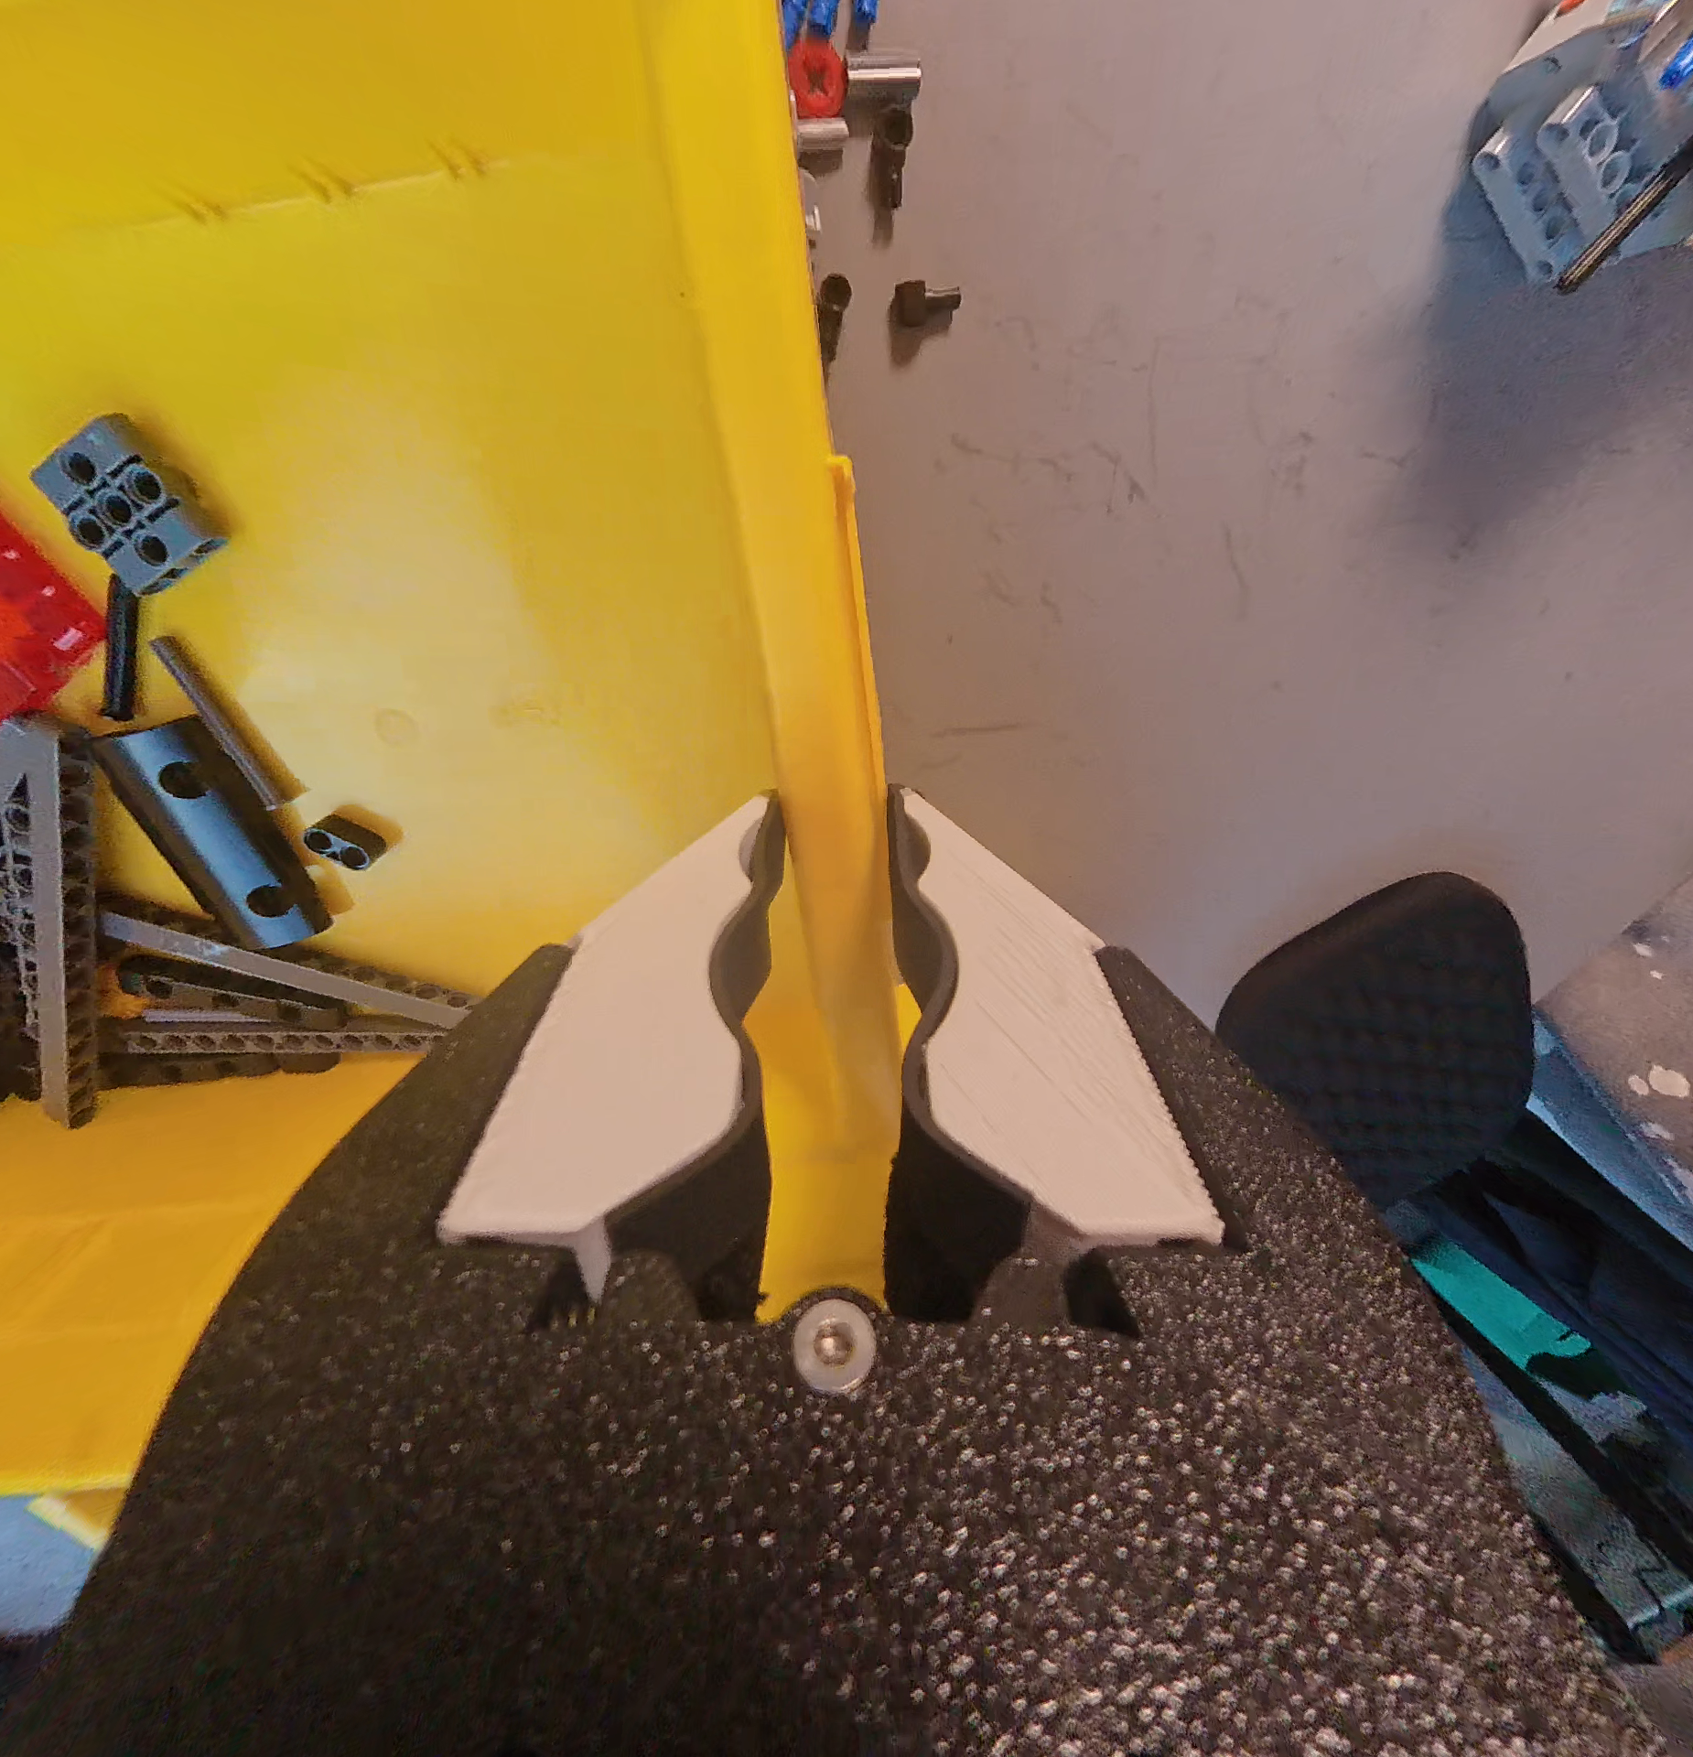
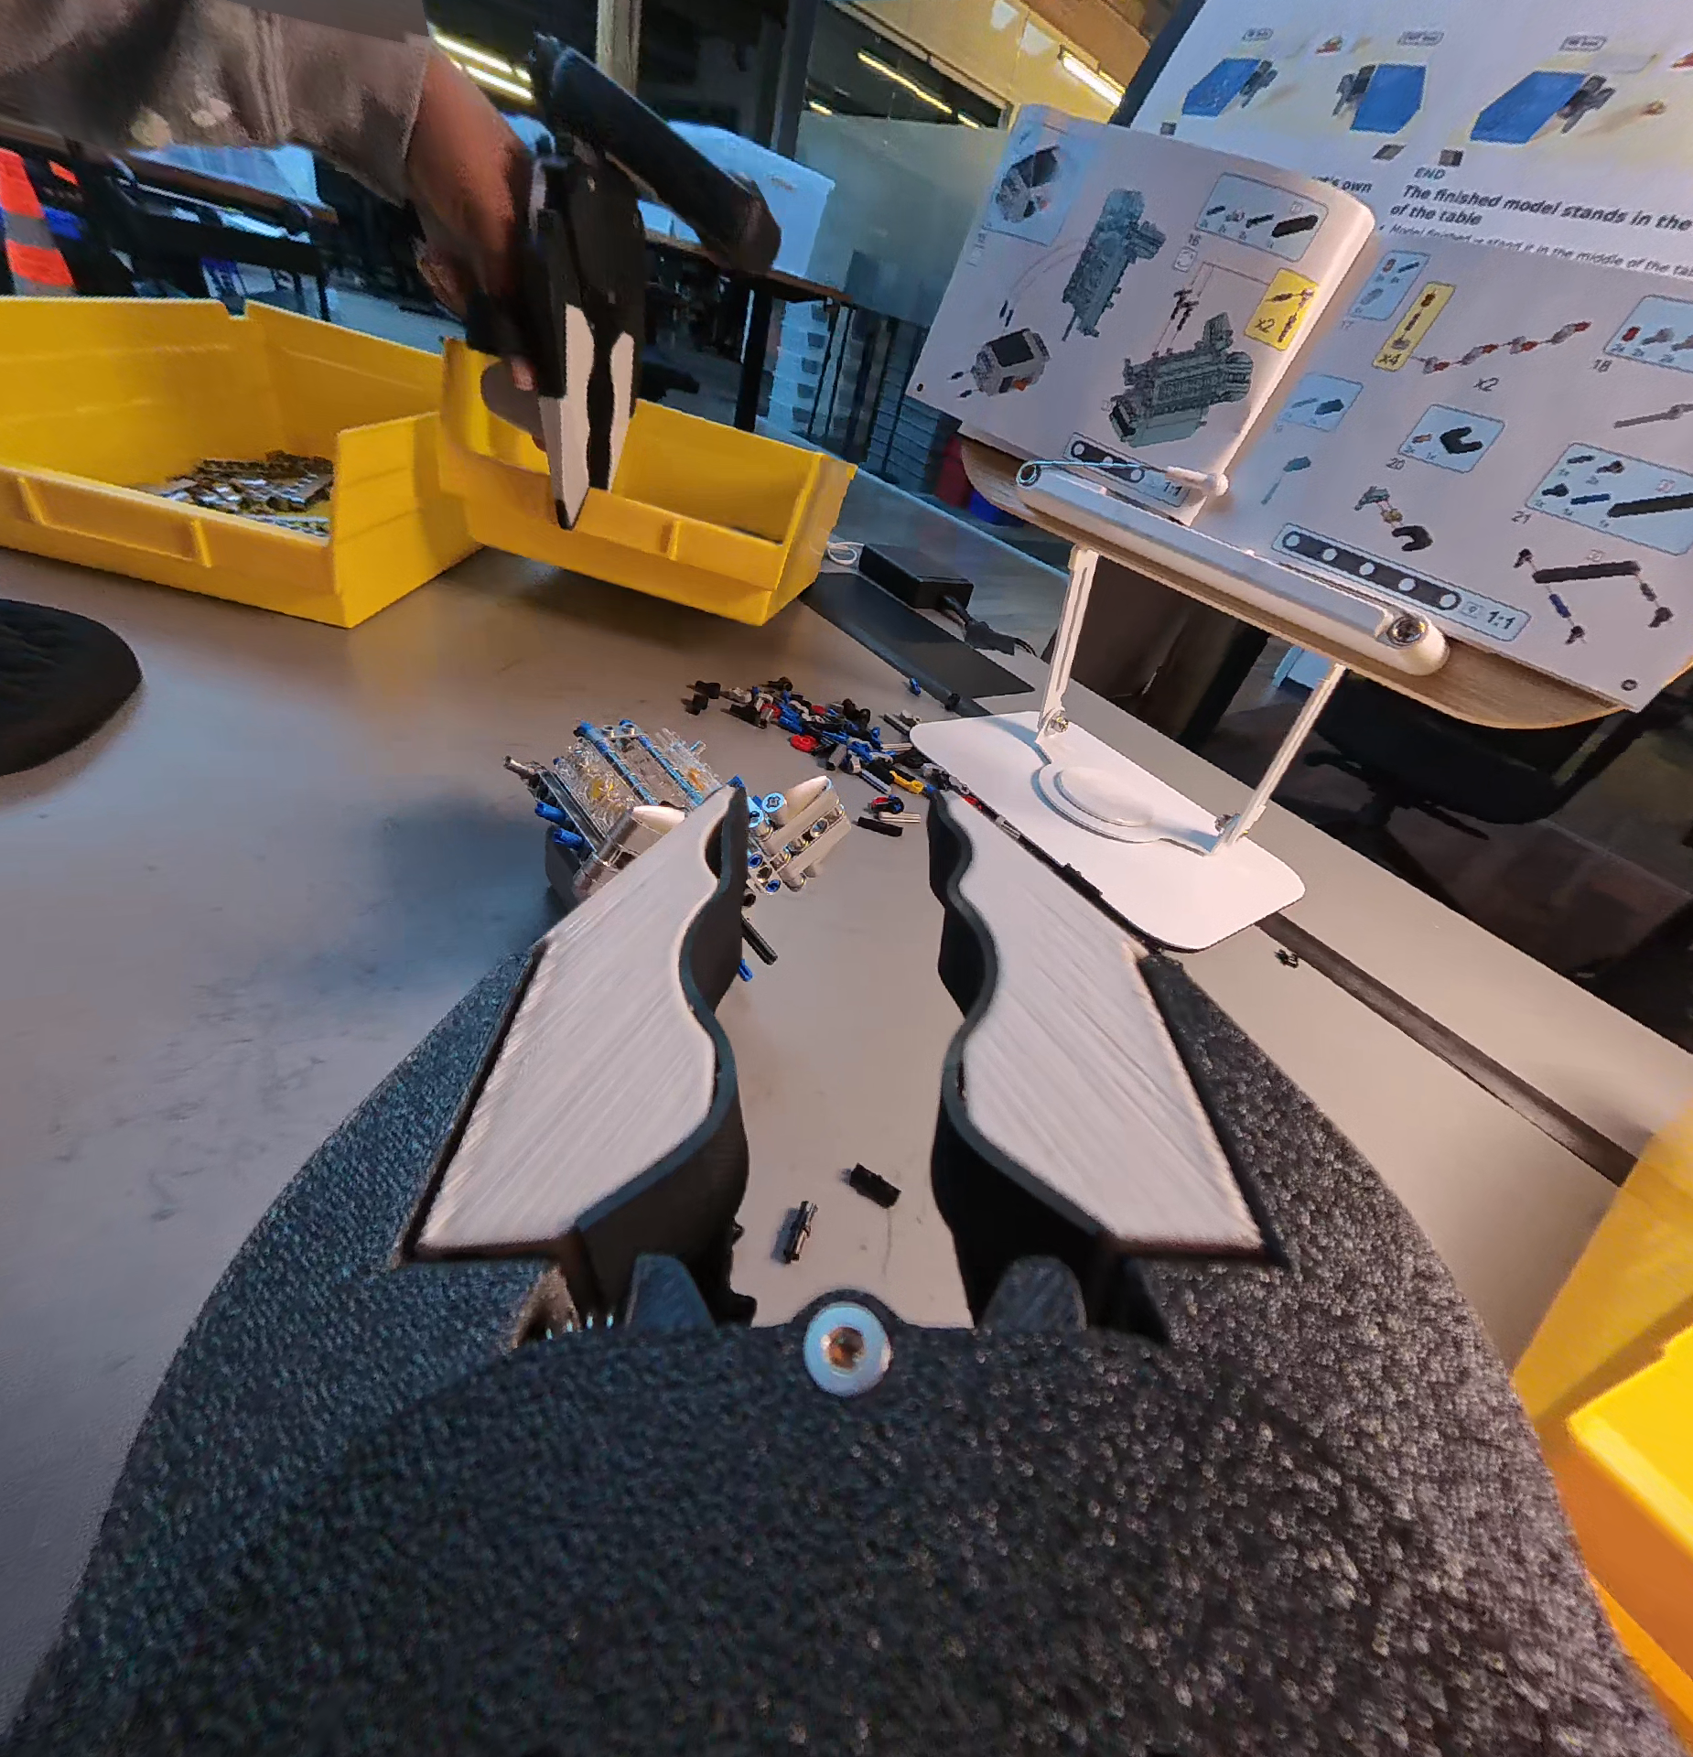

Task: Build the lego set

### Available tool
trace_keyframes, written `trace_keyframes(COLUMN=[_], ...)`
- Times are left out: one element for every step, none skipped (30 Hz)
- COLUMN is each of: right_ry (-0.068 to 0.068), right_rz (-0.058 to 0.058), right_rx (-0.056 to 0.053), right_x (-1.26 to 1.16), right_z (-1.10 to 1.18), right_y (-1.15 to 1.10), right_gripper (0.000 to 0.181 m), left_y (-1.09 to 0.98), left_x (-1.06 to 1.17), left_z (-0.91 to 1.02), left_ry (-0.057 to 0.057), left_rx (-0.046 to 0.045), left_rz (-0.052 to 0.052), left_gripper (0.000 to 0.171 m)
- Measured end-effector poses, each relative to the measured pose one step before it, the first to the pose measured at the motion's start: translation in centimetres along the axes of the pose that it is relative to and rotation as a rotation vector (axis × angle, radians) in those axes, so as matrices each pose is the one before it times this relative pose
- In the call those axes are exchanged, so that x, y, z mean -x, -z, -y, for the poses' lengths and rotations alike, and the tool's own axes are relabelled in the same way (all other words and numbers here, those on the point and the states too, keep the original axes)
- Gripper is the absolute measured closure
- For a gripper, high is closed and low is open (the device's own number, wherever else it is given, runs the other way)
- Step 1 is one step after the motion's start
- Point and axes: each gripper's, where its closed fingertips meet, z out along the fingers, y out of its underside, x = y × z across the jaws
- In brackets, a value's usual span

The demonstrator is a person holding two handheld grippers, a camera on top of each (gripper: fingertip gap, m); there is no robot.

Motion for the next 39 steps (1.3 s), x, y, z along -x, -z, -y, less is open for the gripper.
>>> trace_keyframes(right_ry=[0.002,-0.0015,-0.0018,-0.0003,0.0011,0.0012,0.0007,0.0001,-0.0005,-0.0011,-0.0009,0.0002,0.0012,0.0011,0.0006,0.0004,-0.0006,-0.0023,-0.0038,-0.0056,-0.0078,-0.0096,-0.0103,-0.0091,-0.0058,-0.002,0.0009,0.0023,0.0042,0.0069,0.0095,0.012,0.0143,0.016,0.0147,0.0109,0.0057,0.0002,-0.0033], right_rz=[-0.0005,0.0018,0.0012,0.0007,0.0007,0.0004,0.0,0.0002,0.0004,0.0009,0.0011,0.0006,-0.0003,-0.0007,-0.0004,-0.0009,-0.0013,-0.0008,-0.0001,-0.0001,0.0016,0.0025,0.0026,0.0028,0.0016,-0.0011,-0.0022,-0.0014,-0.0009,-0.0017,-0.0025,-0.0025,-0.0042,-0.0055,-0.005,-0.0039,-0.0018,0.001,0.0029], right_rx=[0.0008,0.0013,0.0021,0.0031,0.0034,0.0024,0.0013,0.0009,0.0007,0.0008,0.0006,0.0002,-0.0005,-0.001,-0.0014,-0.0026,-0.0035,-0.004,-0.0045,-0.0048,-0.0045,-0.0039,-0.0029,-0.0004,0.0022,0.0039,0.005,0.0061,0.0062,0.0052,0.0054,0.0061,0.0058,0.005,0.0051,0.0043,0.0031,0.0023,0.0012], right_x=[0.019,0.042,0.027,0.013,0.02,0.005,0.01,-0.004,-0.008,-0.005,0.005,-0.003,-0.011,-0.03,-0.044,-0.052,-0.074,-0.073,-0.082,-0.088,-0.055,-0.036,-0.034,0.003,-0.011,-0.003,0.02,0.049,0.091,0.106,0.103,0.114,0.106,0.074,0.053,0.033,0.009,0.023,0.024], right_z=[-0.009,-0.045,-0.067,-0.089,-0.079,-0.068,-0.034,-0.033,-0.024,-0.036,-0.023,-0.005,0.004,0.027,0.037,0.061,0.087,0.079,0.079,0.081,0.057,0.031,-0.011,-0.055,-0.081,-0.11,-0.112,-0.12,-0.101,-0.056,-0.032,-0.033,-0.031,-0.007,-0.026,-0.049,-0.047,-0.064,-0.054], right_y=[-0.016,-0.023,-0.038,-0.052,-0.039,-0.027,-0.013,-0.006,-0.006,-0.016,0.004,0.001,0.026,0.035,0.043,0.056,0.071,0.077,0.064,0.051,0.023,0.005,-0.028,-0.042,-0.065,-0.066,-0.08,-0.083,-0.082,-0.079,-0.065,-0.05,-0.032,-0.006,0.005,-0.012,-0.02,-0.038,-0.036], right_gripper=[0.144,0.144,0.144,0.144,0.144,0.144,0.144,0.144,0.144,0.144,0.144,0.144,0.144,0.144,0.144,0.144,0.144,0.144,0.145,0.145,0.145,0.145,0.145,0.145,0.145,0.145,0.145,0.145,0.145,0.145,0.145,0.145,0.145,0.145,0.145,0.145,0.145,0.145,0.145], left_y=[-0.572,-0.557,-0.512,-0.463,-0.42,-0.39,-0.386,-0.292,-0.104,0.052,0.219,0.499,0.848,1.22,1.586,1.846,1.942,1.829,1.586,1.246,0.829,0.405,-0.024,-0.383,-0.721,-0.982,-1.159,-1.184,-1.091,-0.916,-0.704,-0.51,-0.338,-0.193,-0.092,-0.017,0.0,0.012,0.018], left_x=[-0.042,-0.036,-0.035,-0.022,-0.018,-0.01,-0.023,0.014,0.026,0.02,0.001,-0.015,0.051,0.174,0.338,0.588,0.807,0.755,0.546,0.389,0.129,-0.36,-0.907,-1.267,-1.285,-1.128,-1.029,-0.93,-0.669,-0.371,-0.158,-0.075,-0.093,-0.075,-0.069,-0.034,-0.044,-0.178,-0.268], left_z=[-0.189,-0.137,-0.102,-0.106,-0.09,-0.07,-0.056,0.001,0.048,0.073,0.146,0.169,0.23,0.345,0.433,0.397,0.074,-0.412,-0.883,-1.339,-1.702,-1.807,-1.73,-1.652,-1.628,-1.51,-1.242,-0.918,-0.585,-0.384,-0.305,-0.3,-0.241,-0.099,0.033,0.03,-0.017,-0.061,-0.091], left_ry=[-0.0068,-0.004,-0.0035,-0.0046,-0.0047,-0.0042,-0.0049,-0.0067,-0.0085,-0.0114,-0.0145,-0.0169,-0.0182,-0.0158,-0.0098,-0.0038,-0.0034,-0.0093,-0.012,-0.0089,-0.0062,-0.0026,0.0075,0.0182,0.0182,0.0101,0.0043,0.0031,0.0034,0.003,0.0008,-0.0024,-0.004,-0.0014,0.0042,0.0066,0.0044,0.0005,-0.0022], left_rx=[0.01684,0.01323,0.01206,0.01153,0.00985,0.00772,0.00602,0.00245,-0.00143,-0.00565,-0.01232,-0.0181,-0.02798,-0.04464,-0.06179,-0.0706,-0.06283,-0.04663,-0.03198,-0.01583,-0.00303,-0.00042,-0.00284,0.00215,0.01606,0.02498,0.02665,0.02374,0.01825,0.01537,0.01676,0.01838,0.01373,0.00333,-0.00514,-0.00479,-0.00096,0.00089,0.00304], left_rz=[0.0029,0.0011,0.0005,0.0012,0.0002,-0.0004,0.0003,0.0035,0.0072,0.0098,0.0135,0.0181,0.0263,0.0356,0.0441,0.0567,0.0688,0.0652,0.0522,0.0448,0.0326,0.0085,-0.0185,-0.0368,-0.0382,-0.0292,-0.0277,-0.031,-0.026,-0.0172,-0.0105,-0.0082,-0.01,-0.0099,-0.0096,-0.0079,-0.0055,-0.0091,-0.0117], left_gripper=[0.152,0.154,0.154,0.154,0.153,0.153,0.153,0.154,0.153,0.153,0.153,0.152,0.148,0.144,0.142,0.141,0.141,0.141,0.142,0.144,0.146,0.148,0.15,0.152,0.153,0.153,0.154,0.156,0.157,0.158,0.16,0.16,0.161,0.161,0.161,0.161,0.161,0.161,0.162])
